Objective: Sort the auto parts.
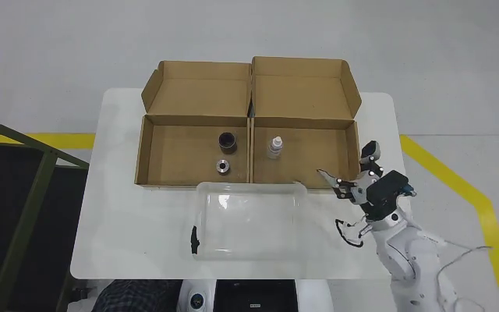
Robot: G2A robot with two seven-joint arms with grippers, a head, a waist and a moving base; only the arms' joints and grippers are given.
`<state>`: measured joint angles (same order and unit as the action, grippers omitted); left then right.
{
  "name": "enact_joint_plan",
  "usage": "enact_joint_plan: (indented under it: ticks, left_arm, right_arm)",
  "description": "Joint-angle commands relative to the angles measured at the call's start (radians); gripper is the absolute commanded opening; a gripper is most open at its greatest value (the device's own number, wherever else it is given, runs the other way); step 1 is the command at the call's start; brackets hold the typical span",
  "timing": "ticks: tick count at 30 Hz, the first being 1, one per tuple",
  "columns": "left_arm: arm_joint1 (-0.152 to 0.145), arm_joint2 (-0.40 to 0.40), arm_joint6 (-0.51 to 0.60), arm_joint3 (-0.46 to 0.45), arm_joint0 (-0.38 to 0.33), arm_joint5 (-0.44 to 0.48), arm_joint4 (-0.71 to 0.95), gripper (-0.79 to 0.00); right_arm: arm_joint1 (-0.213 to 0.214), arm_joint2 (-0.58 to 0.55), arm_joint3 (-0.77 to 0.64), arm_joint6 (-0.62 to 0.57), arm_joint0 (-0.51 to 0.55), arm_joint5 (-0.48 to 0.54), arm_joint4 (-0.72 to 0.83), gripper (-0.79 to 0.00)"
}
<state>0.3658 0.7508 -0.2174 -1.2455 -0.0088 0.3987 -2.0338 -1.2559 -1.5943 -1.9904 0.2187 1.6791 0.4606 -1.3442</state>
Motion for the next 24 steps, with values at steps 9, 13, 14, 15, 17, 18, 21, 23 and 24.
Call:
enact_joint_plan:
  ticks: [9,13,14,15,17,18,21,23,24]
  left_arm:
    - [0.0,0.0,0.0,0.0,0.0,0.0,0.0,0.0]
    - [0.0,0.0,0.0,0.0,0.0,0.0,0.0,0.0]
    - [0.0,0.0,0.0,0.0,0.0,0.0,0.0,0.0]
    - [0.0,0.0,0.0,0.0,0.0,0.0,0.0,0.0]
    - [0.0,0.0,0.0,0.0,0.0,0.0,0.0,0.0]
    - [0.0,0.0,0.0,0.0,0.0,0.0,0.0,0.0]
    - [0.0,0.0,0.0,0.0,0.0,0.0,0.0,-0.001]
    - [0.0,0.0,0.0,0.0,0.0,0.0,0.0,0.0]
    - [0.0,0.0,0.0,0.0,0.0,0.0,0.0,0.0]
  right_arm:
    - [0.007,-0.062,0.029,0.094,0.096,-0.01,0.004,0.0]
    - [0.007,-0.078,0.025,0.109,0.129,-0.031,0.007,0.0]
    - [0.008,-0.084,0.026,0.106,0.136,-0.039,0.006,0.0]
    - [0.008,-0.087,0.022,0.104,0.14,-0.044,0.004,0.0]
    - [0.008,-0.087,0.023,0.1,0.148,-0.041,0.012,0.0]
    - [0.009,-0.086,0.025,0.087,0.151,-0.029,0.019,0.0]
    - [0.009,-0.086,0.025,0.088,0.151,-0.03,0.018,0.0]
    - [0.009,-0.086,0.025,0.086,0.151,-0.029,0.019,0.0]
    - [0.009,-0.086,0.025,0.086,0.151,-0.029,0.019,0.0]
